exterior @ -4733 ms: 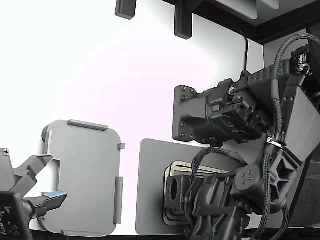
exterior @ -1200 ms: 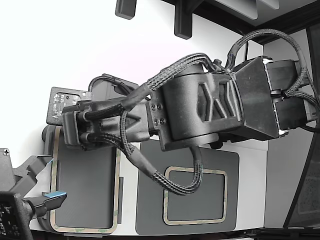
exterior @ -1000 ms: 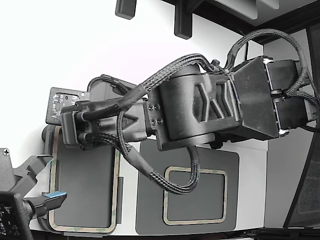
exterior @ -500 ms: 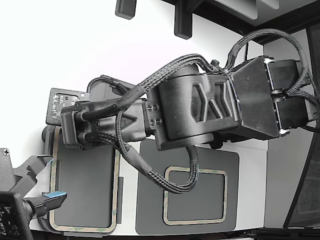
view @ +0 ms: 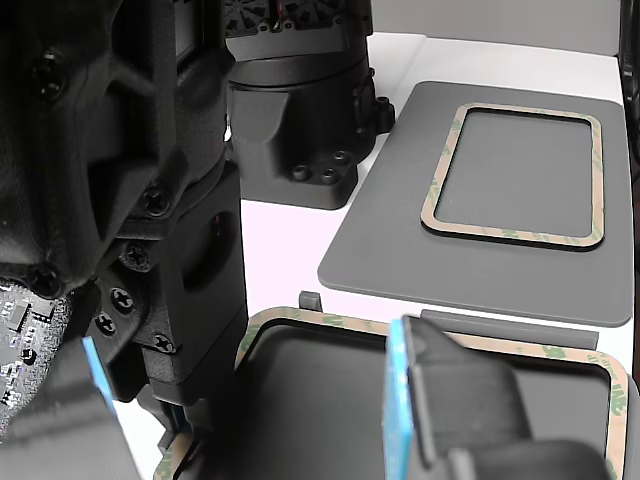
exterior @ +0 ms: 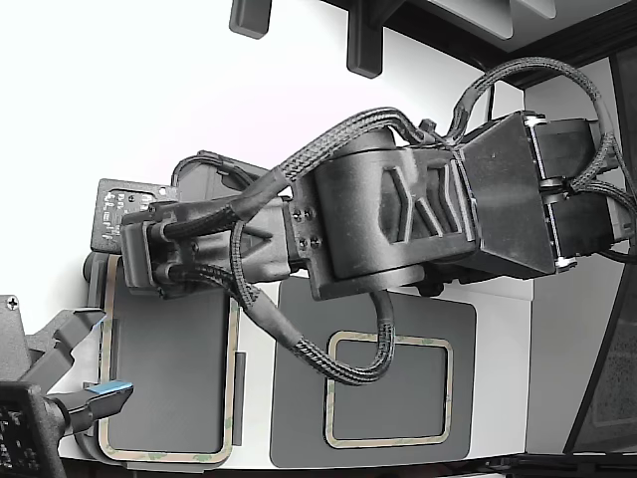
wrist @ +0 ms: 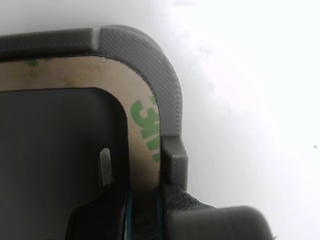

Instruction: Move top rectangular frame to the holder.

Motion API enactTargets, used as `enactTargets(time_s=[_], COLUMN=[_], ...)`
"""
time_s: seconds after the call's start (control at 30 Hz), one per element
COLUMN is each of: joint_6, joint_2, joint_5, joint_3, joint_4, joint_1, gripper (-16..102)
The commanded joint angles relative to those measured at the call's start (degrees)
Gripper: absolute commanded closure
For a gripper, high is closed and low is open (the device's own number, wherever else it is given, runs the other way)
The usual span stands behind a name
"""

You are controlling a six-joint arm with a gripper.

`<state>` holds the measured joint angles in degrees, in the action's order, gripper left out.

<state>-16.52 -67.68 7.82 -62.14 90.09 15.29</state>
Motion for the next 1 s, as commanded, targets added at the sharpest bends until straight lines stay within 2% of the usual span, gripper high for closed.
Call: enactTargets(time_s=[0.0,0.33,0.43,0.47,0.5,0.63,0.97], joint_6=[0.0,-0.2,1.5,0.7,0.4,-1.5,-5.2], joint_2=[-2.3,-2.3,-2.4,-2.4,-2.4,-2.7,-6.4], joint_5=[-0.1,-0.2,-0.4,-0.2,-0.1,0.4,2.1], joint_3=[1.0,1.1,1.1,1.1,1.1,1.2,0.0], joint_4=[0.2,0.2,0.2,0.1,0.1,0.5,-0.5], joint_1=[-0.5,-0.4,-0.3,-0.2,-0.1,0.1,0.1], gripper=[96,96,75,64,45,-14,-14])
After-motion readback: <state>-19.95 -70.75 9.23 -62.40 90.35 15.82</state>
